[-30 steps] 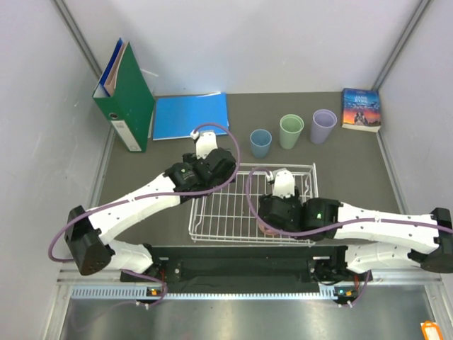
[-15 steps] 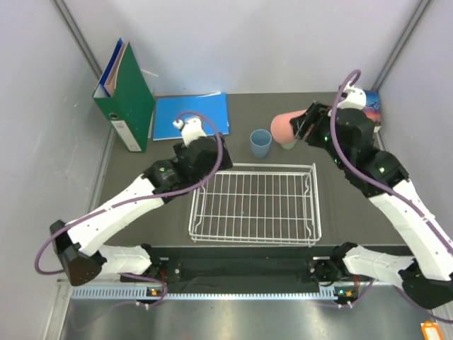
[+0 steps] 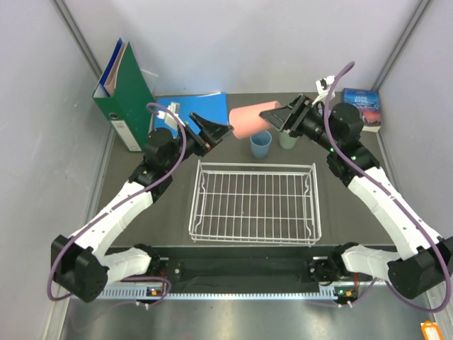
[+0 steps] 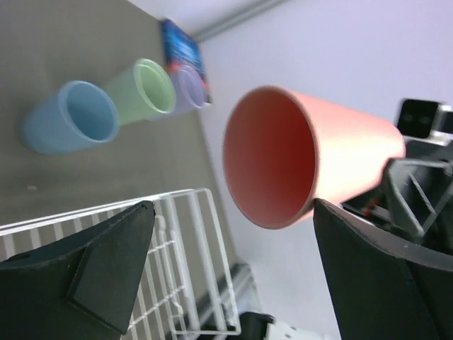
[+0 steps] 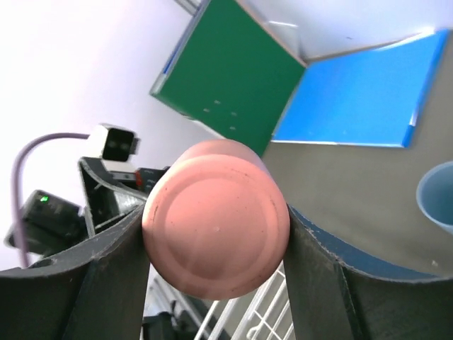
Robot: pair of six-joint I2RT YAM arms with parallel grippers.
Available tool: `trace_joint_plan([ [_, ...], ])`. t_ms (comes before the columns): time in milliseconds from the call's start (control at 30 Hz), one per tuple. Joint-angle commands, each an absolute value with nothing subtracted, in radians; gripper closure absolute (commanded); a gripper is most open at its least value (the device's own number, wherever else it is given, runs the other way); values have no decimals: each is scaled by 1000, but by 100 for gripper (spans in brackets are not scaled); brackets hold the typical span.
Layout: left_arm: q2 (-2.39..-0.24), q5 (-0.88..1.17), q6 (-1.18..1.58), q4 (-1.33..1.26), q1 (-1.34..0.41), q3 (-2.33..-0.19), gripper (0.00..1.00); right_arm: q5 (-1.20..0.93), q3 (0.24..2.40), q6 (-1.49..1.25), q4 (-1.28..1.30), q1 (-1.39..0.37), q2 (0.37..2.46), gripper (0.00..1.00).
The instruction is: Unload the cups from the dish rack
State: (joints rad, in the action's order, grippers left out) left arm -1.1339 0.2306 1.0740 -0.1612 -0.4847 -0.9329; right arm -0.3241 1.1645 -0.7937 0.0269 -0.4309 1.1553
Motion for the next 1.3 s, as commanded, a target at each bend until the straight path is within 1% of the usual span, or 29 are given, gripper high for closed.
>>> trace_joint_plan([
  [0, -1144, 431, 1175, -446, -469, -925, 2, -454, 1166, -885, -212, -416, 1166, 100],
  [267, -1157, 426, 1186, -489, -459, -940, 3, -477, 1163, -896, -245, -416, 1219, 100],
  [433, -1178, 456, 1198, -532, -451, -954, 4, -511, 1143, -933, -314, -416, 1267, 100],
  [533, -1204, 486, 1232, -606, -451, -946, 8, -541, 1126, -974, -376, -416, 1302, 100],
  [600, -1218, 512, 1253, -633, -453, -943, 9, -563, 1124, -994, -388, -420, 1328, 100],
  [700, -1253, 551, 1296, -716, -453, -933, 16, -589, 1127, -1014, -428, -434, 1364, 100],
  [733, -1273, 558, 1322, -768, -453, -925, 25, -597, 1134, -1022, -436, -437, 1373, 100],
  [767, -1282, 566, 1334, -790, -453, -922, 31, -606, 1140, -1026, -442, -445, 1382, 100],
  [833, -1305, 581, 1342, -805, -453, -925, 42, -615, 1150, -1025, -440, -454, 1399, 100],
  [867, -1313, 586, 1341, -807, -453, -927, 53, -620, 1152, -1022, -439, -456, 1401, 100],
  [967, -1316, 601, 1313, -769, -448, -945, 69, -618, 1172, -977, -399, -453, 1393, 100],
  [1000, -1316, 604, 1302, -752, -445, -951, 87, -611, 1184, -959, -346, -454, 1388, 100],
  [1033, -1315, 607, 1278, -729, -443, -968, 100, -606, 1205, -925, -325, -454, 1385, 100],
  [1133, -1302, 601, 1211, -599, -427, -1006, 100, -557, 1264, -846, -206, -453, 1370, 75],
  [1167, -1299, 594, 1189, -559, -419, -1020, 100, -534, 1287, -821, -155, -451, 1365, 56],
  [1200, -1299, 582, 1162, -428, -413, -1040, 100, -449, 1314, -792, -99, -449, 1356, 48],
  [1233, -1304, 568, 1082, -319, -410, -1104, 100, -396, 1384, -726, 45, -449, 1355, 42],
  [1267, -1311, 525, 1031, -228, -407, -1144, 100, -338, 1425, -694, 113, -449, 1355, 30],
])
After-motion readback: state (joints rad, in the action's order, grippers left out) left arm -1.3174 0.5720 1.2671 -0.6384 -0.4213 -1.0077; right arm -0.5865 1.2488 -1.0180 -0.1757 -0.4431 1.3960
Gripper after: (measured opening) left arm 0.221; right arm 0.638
